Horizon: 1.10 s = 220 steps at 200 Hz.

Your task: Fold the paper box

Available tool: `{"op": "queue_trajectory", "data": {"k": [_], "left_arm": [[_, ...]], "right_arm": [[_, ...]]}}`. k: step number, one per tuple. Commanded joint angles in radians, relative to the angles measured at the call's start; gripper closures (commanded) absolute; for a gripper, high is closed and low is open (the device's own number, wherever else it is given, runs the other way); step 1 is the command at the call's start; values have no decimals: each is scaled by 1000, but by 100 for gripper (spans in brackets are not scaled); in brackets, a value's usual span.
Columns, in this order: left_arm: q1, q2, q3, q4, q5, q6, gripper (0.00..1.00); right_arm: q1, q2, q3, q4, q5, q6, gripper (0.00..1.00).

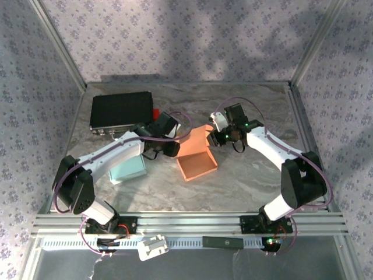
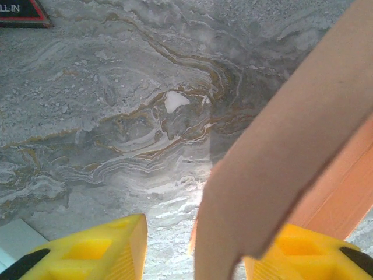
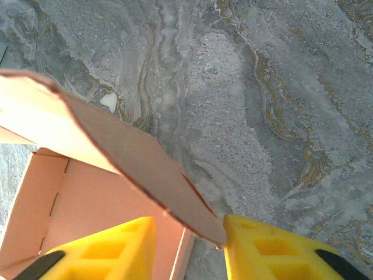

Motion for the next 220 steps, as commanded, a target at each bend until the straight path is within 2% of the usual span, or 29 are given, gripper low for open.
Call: {"op": "queue_trajectory", "data": {"k": [1, 30, 72, 114, 164, 199, 220], "left_arm": [[-12, -8, -29, 9, -29, -35, 52], [-15, -31, -71, 45, -27, -63, 51], [-6, -17, -80, 67, -31, -61, 53], [32, -3, -23, 50, -24, -28, 60], [48, 42, 42, 25, -14, 5, 78], [49, 51, 53, 37, -19, -11, 84], [51, 55, 64, 35, -37, -3, 83]], "right_arm": [[3, 7, 16, 4, -30, -15, 69], [16, 0, 11, 4, -13, -14, 84], [37, -75, -25, 38, 60, -4, 100], [47, -132, -53, 58, 147, 38, 100], [67, -144, -59, 73, 204, 72, 100], [93, -130, -48, 82, 248, 95, 100], [106, -120, -46, 93, 262, 96, 100]]}}
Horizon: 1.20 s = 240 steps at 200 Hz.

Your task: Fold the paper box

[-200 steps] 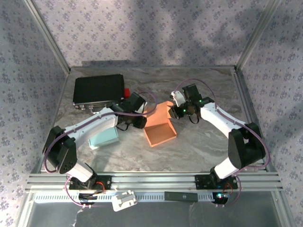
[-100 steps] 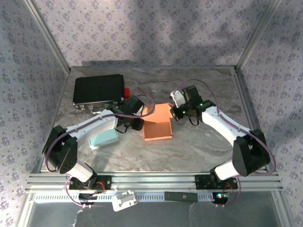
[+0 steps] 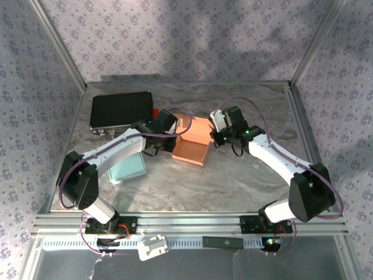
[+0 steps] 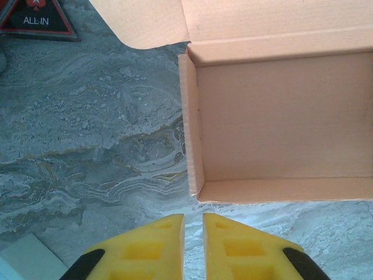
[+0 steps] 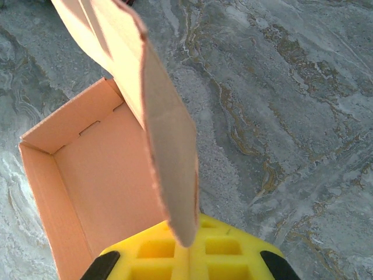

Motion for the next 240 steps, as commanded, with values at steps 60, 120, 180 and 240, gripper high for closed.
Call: {"op": "queue_trajectory", "data": {"k": [60, 120, 180, 240], "left_arm": [[303, -1, 77, 31, 384, 176, 42], [306, 172, 198, 98, 520, 290, 49], [286, 221, 207, 87, 436, 292, 59], [268, 136, 113, 109, 347, 261, 60]], "right_arm": [[-14, 40, 31, -5, -36, -42, 100], [-21, 110, 77, -19, -87, -73, 100], [-33, 147, 100, -19, -99, -91, 100], [-37, 141, 100, -15, -96, -85, 100]]}}
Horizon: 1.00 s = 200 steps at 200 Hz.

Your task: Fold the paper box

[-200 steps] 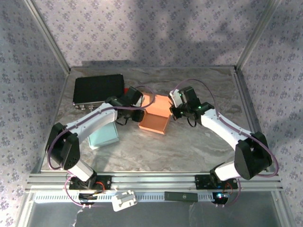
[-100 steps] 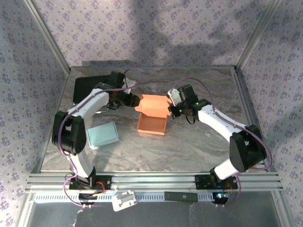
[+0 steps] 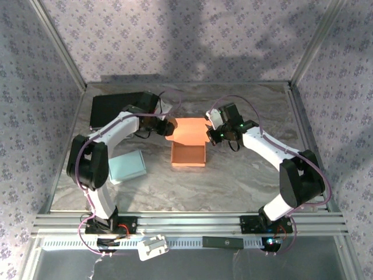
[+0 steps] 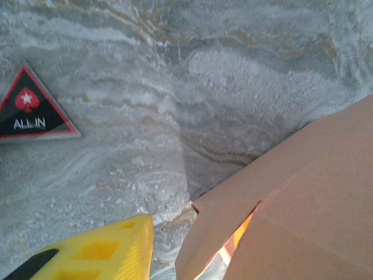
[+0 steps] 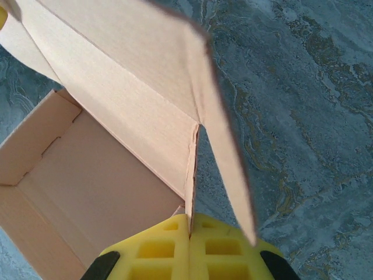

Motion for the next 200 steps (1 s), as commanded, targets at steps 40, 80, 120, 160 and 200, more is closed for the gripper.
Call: {"op": "queue_trajectory", "data": {"k": [40, 80, 120, 160, 200], "left_arm": [[-6, -81, -29, 2, -47, -17, 65], [-13, -94, -44, -2, -86, -36, 65], [-23, -81, -49, 11, -86, -66, 71], [-36, -96, -72, 38, -109, -121, 77], [-45, -117, -106, 91, -139, -200, 83]], "right_arm": [[0, -3, 32, -21, -7, -12, 100], [9, 0, 31, -18, 4, -5, 100], [13, 2, 29, -11, 19, 4, 100], [20, 5, 31, -8, 41, 29, 100], [59, -1, 13, 30, 75, 76, 100]]}}
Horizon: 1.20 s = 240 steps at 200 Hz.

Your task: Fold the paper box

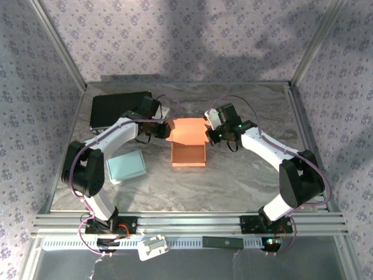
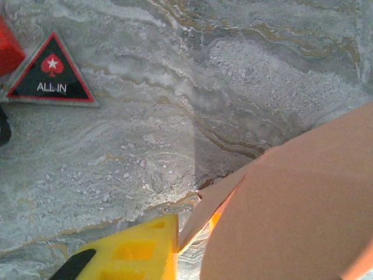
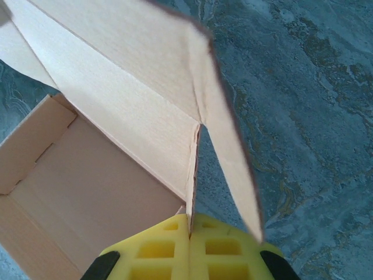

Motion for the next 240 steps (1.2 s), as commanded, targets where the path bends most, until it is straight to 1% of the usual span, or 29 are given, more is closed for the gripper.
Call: {"op": "queue_trajectory", "data": {"k": [1, 30, 44, 52, 80, 112, 135, 158, 190, 209, 240], "left_arm": [[-10, -37, -10, 40, -34, -68, 84], [-39, -39, -9, 52, -116, -149, 96], [-49, -43, -13, 73, -152, -208, 97], [-58, -45, -19, 91, -157, -228, 98], [-82, -61, -29, 118, -236, -303, 100], [-90, -73, -46, 162, -242, -321, 100], [-92, -86, -67, 213, -253, -327, 100], [-87, -79, -71, 257, -256, -321, 100], [-59, -41, -43, 317, -213, -324, 100], [-38, -1, -1, 339, -183, -322, 100], [-18, 73, 72, 345, -145, -301, 100]], "right_arm": [[27, -1, 9, 25, 32, 48, 100], [49, -8, -5, 69, 81, 123, 100], [65, -8, -10, 98, 111, 167, 100], [73, -9, -13, 117, 124, 190, 100], [98, -6, -25, 193, 181, 249, 100], [101, 21, -8, 262, 238, 288, 100], [99, 61, 12, 310, 242, 304, 100], [104, 85, -2, 405, 244, 310, 100], [106, 113, -31, 547, 287, 310, 100], [102, 143, -13, 584, 306, 306, 100], [84, 210, 31, 600, 270, 295, 100]]}}
